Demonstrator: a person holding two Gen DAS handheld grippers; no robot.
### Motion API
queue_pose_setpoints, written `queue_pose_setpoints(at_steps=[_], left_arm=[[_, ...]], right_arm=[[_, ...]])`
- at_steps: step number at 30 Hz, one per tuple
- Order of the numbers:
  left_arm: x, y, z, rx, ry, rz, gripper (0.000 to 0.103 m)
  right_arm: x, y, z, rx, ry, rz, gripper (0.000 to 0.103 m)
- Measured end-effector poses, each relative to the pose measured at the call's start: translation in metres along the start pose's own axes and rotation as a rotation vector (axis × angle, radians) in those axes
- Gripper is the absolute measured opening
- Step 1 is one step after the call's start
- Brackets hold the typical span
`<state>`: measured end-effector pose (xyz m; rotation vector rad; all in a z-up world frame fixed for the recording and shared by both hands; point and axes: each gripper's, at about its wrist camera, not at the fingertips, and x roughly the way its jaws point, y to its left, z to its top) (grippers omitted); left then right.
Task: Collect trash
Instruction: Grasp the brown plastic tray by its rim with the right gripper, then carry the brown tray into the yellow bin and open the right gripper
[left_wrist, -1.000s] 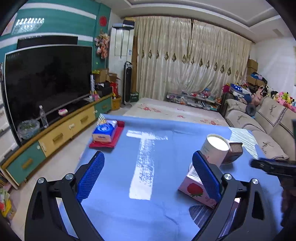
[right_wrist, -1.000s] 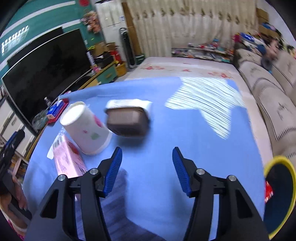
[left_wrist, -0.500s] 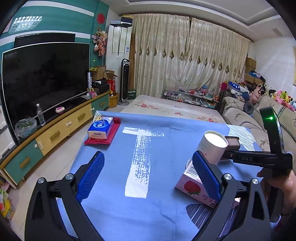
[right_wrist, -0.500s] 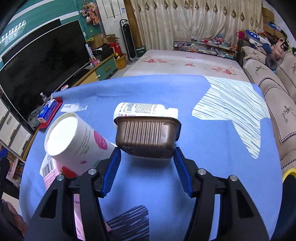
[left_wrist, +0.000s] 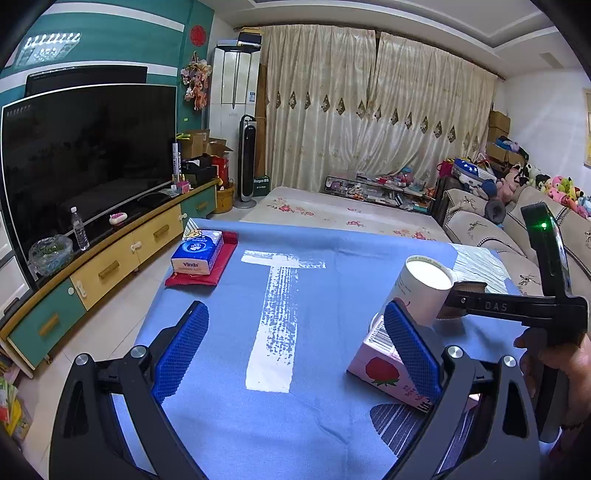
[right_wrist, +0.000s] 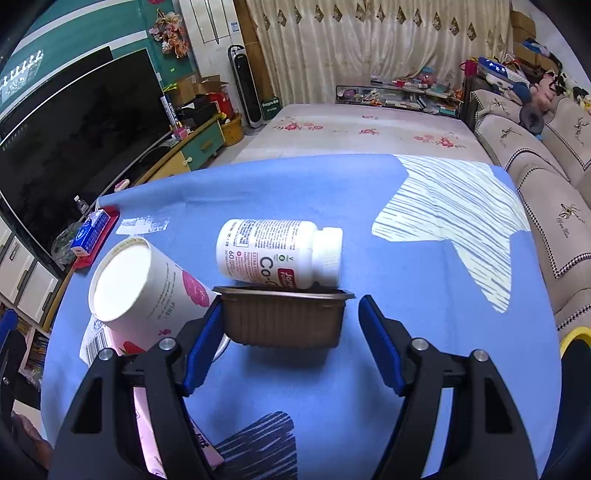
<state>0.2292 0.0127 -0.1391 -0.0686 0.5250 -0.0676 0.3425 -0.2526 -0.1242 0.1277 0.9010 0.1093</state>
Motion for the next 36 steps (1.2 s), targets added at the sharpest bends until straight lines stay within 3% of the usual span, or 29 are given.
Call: queue_pose_setpoints(at_steps=[4,12,19,23,31,36], left_arm=[[-0.001,-0.003,-0.001,0.013,-0.003,0.004,0.095],[-0.001,-0.004,-0.001,0.013,-0.001,0.002,0.094],[-0.002,-0.004,-0.001,0.014,0.000,0.002,0.094],[-0.003,-0.004,0.000,0.017,-0.001,0.002,0.094],[-0.002,-0.006,0.000,0.023,0.005,0.003,0.095],[-0.001,-0.006,0.000,0.031,0.009,0.009,0.095]], right_arm=[[0.004,0.000,-0.001,0.024,0.012,0.006,0.058],[-0.039,-0.008,-0.009,0.021,-0.052,0.062,0.058],[-0.093,-0.054,-0.039,0.083,-0.120,0.069,0.058],[-0.115,-0.101,-0.062,0.177,-0.153,0.023,0.058],[-0.149,-0.217,-0.116,0.403,-0.177,-0.187,0.059],[-0.149,-0.269,-0.141,0.505,-0.160,-0.291,0.059]])
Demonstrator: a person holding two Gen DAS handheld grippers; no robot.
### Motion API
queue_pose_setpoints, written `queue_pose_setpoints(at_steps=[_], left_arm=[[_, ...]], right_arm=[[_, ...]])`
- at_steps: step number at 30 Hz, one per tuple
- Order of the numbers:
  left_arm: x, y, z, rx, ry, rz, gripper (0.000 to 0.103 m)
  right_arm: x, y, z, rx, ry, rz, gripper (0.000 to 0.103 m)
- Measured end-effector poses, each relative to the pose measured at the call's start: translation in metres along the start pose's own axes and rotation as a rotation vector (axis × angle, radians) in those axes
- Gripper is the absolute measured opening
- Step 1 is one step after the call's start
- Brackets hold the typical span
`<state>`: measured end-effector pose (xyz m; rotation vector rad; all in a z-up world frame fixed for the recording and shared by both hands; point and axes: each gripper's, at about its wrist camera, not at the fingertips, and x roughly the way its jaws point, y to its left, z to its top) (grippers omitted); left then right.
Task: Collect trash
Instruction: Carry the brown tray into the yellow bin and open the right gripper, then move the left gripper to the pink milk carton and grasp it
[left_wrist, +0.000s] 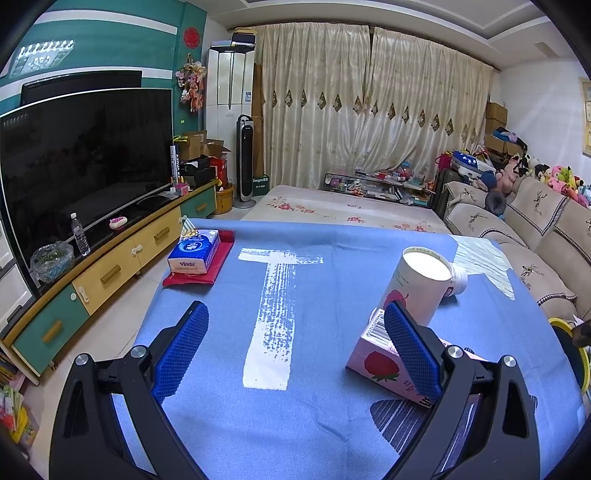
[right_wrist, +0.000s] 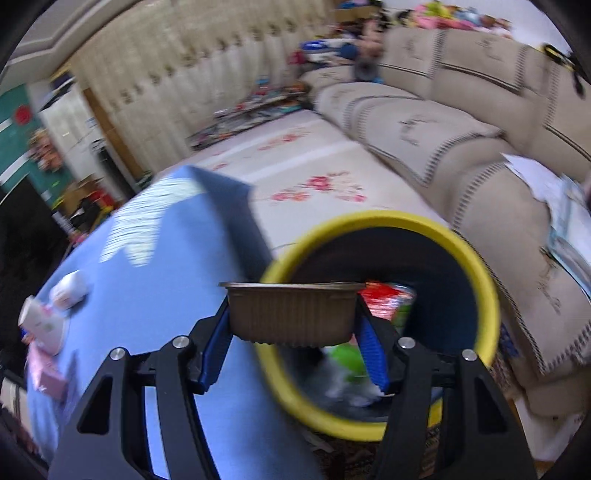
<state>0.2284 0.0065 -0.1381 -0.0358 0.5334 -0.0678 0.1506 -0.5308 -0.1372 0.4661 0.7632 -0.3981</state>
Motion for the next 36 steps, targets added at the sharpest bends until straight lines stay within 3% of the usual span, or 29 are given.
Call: queue_pose_setpoints(at_steps=[3,10,12,19,23,28,36], left_arm=[[0.003,0.000,-0.001,0.003,0.009,0.001,0.094],[0.005,-0.003,-0.001,0.013,0.010,0.002,0.095],[0.005,-0.003,-0.001,0.013,0.010,-0.001,0.095],[0.004,-0.011,-0.001,0.015,0.019,0.009,0.094],[-0.010,-0.048,-0.002,0.067,0.020,0.020,0.094],[-0.009,-0.099,-0.013,0.085,0.111,-0.074,0.095],[0.015,-0.146,-0.024,0.081,0.196,-0.030,0.094]], right_arm=[[0.011,-0.025,-0.001,0.045,0.016,-0.040,0.059],[0.026,-0.040,-0.003,0.086,0.045,-0.064,0.061],[0.027,-0.044,-0.003,0.085,0.040,-0.087,0.067],[0.018,-0.047,-0.002,0.108,0.028,-0.064,0.068],[0.014,-0.041,0.000,0.099,0.024,-0.039,0.068],[0.014,-0.035,-0.002,0.089,0.032,0.022,0.069],[0.013,-0.036,-0.004,0.093,0.039,0.074,0.069]])
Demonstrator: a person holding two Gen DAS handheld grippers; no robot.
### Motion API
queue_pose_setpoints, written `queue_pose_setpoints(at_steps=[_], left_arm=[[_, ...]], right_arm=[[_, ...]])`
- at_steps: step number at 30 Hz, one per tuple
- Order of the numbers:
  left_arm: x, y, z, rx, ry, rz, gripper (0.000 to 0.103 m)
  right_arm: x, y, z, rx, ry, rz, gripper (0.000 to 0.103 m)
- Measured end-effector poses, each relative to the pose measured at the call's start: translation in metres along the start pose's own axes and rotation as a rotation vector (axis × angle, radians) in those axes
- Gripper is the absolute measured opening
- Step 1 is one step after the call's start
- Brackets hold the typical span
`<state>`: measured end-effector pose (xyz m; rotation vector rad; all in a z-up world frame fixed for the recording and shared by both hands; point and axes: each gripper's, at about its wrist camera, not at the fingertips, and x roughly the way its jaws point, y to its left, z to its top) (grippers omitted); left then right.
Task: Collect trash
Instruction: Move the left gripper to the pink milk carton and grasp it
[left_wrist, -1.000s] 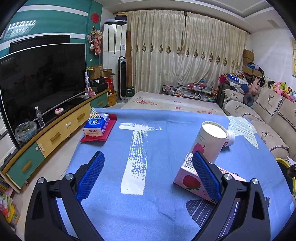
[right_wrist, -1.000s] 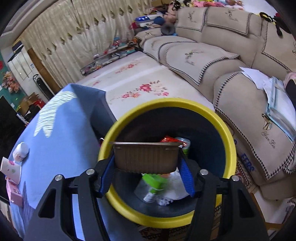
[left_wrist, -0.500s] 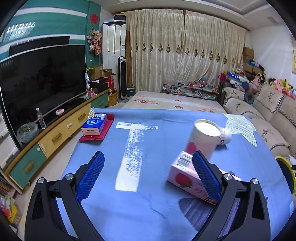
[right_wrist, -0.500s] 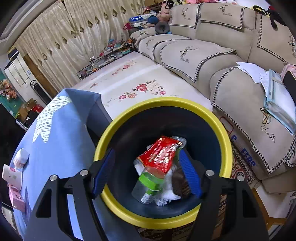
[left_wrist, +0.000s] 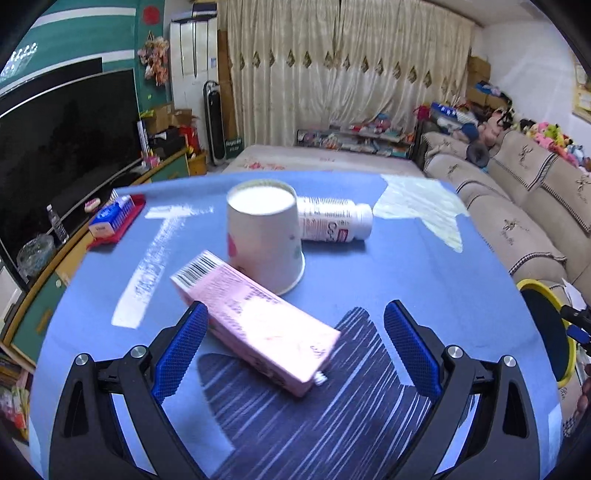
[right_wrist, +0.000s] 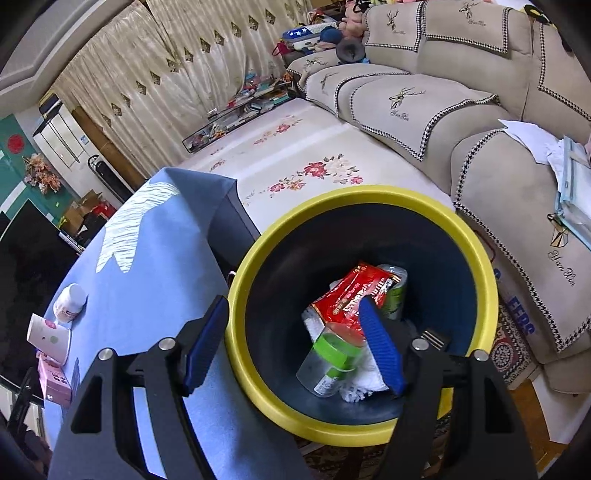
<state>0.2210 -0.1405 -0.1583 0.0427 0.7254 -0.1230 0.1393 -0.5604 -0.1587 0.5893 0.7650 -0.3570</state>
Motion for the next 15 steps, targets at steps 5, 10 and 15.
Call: queue_pose_setpoints(at_steps=[5,10,15], left_arm=[[0.016,0.008,-0.001,-0.021,0.049,0.035,0.094],[0.017,0.040,-0.009,-0.073,0.095,0.037,0.094],[0.000,0.081,-0.022,-0.077,0.110,0.071,0.094]], right_arm=[[-0.002,-0.001,0.000,0.004,-0.002,0.009,0.069],[0.000,0.002,-0.001,0.000,0.003,0.015,0.070],[0.002,0.009,-0.002,-0.010,0.012,0.021,0.070]])
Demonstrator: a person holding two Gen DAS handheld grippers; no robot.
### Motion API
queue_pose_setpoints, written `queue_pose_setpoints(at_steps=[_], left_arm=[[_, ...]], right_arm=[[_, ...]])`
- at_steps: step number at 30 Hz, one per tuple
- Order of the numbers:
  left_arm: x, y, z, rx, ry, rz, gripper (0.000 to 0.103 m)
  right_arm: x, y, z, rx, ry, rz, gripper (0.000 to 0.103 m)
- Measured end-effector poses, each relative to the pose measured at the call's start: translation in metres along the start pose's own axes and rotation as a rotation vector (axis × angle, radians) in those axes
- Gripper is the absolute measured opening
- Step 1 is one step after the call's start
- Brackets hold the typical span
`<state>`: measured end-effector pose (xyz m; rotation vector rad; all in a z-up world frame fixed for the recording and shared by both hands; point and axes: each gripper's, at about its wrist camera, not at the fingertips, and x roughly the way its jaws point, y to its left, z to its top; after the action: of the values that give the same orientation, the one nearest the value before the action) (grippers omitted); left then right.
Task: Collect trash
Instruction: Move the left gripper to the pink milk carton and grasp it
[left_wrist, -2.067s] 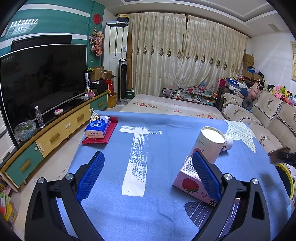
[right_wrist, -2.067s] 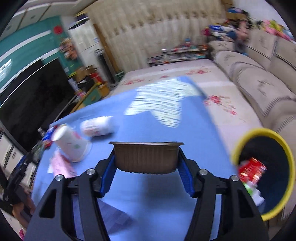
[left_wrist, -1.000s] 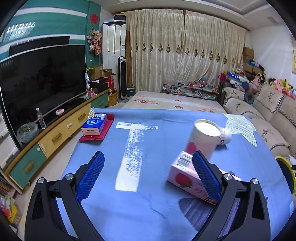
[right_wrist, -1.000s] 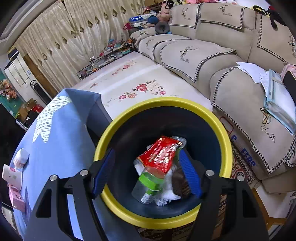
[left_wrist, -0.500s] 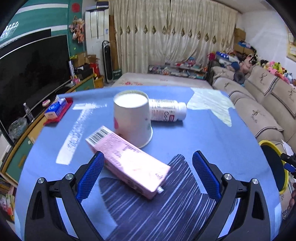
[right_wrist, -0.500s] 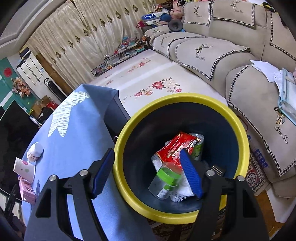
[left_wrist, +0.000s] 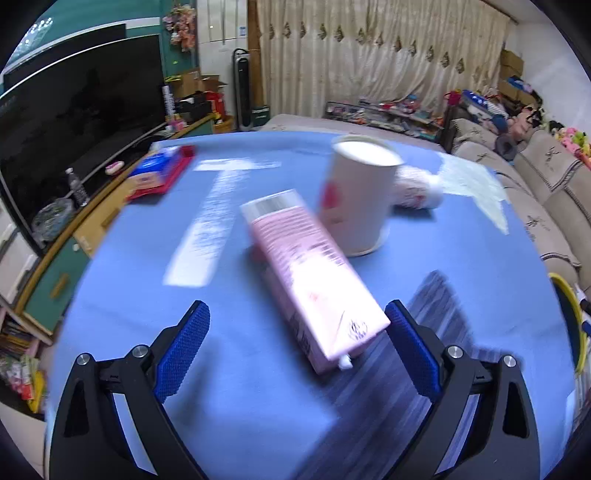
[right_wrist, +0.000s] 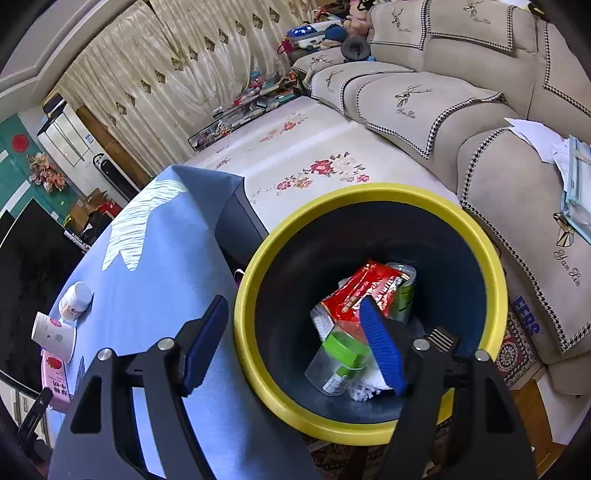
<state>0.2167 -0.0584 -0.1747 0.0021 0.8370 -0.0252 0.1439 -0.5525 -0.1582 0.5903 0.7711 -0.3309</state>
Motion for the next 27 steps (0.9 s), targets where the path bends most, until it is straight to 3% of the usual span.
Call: queue_pose_setpoints(at_steps=[3,6,10,15,17,19,23,27], left_arm=[[-0.008,0.033,-0.003,-0.026,0.005,0.047,0.094],[-0.014,0.055,0.004,-0.067,0.003,0.025,0.094],[-0.008,0.054,0.019,-0.049,0.001,-0.009,0.094],[0.017,0.043,0.037,-0.043,0.067,-0.074,0.094],[0.026,0.037,0.041,-0.030,0.086,-0.070,0.089],[0.035,0.036,0.045,-0.032,0.112,-0.059,0.075],[0.045,0.035,0.048,-0.040,0.140,-0.055,0.072],[0.050,0.031,0.050,-0.016,0.142,-0.042,0.061]], right_arm=[[0.000,0.003,0.000,-0.005,0.001,0.005,0.070],[0.001,0.006,-0.001,-0.004,0.000,0.009,0.070],[0.001,0.011,-0.003,-0.017,0.007,0.013,0.070],[-0.004,0.013,-0.001,-0.024,-0.007,0.013,0.070],[-0.005,0.014,-0.001,-0.023,-0.008,0.011,0.071],[-0.003,0.014,-0.002,-0.023,-0.002,0.011,0.071],[0.001,0.013,-0.003,-0.024,0.010,0.012,0.071],[0.003,0.013,-0.004,-0.021,0.015,0.014,0.071]])
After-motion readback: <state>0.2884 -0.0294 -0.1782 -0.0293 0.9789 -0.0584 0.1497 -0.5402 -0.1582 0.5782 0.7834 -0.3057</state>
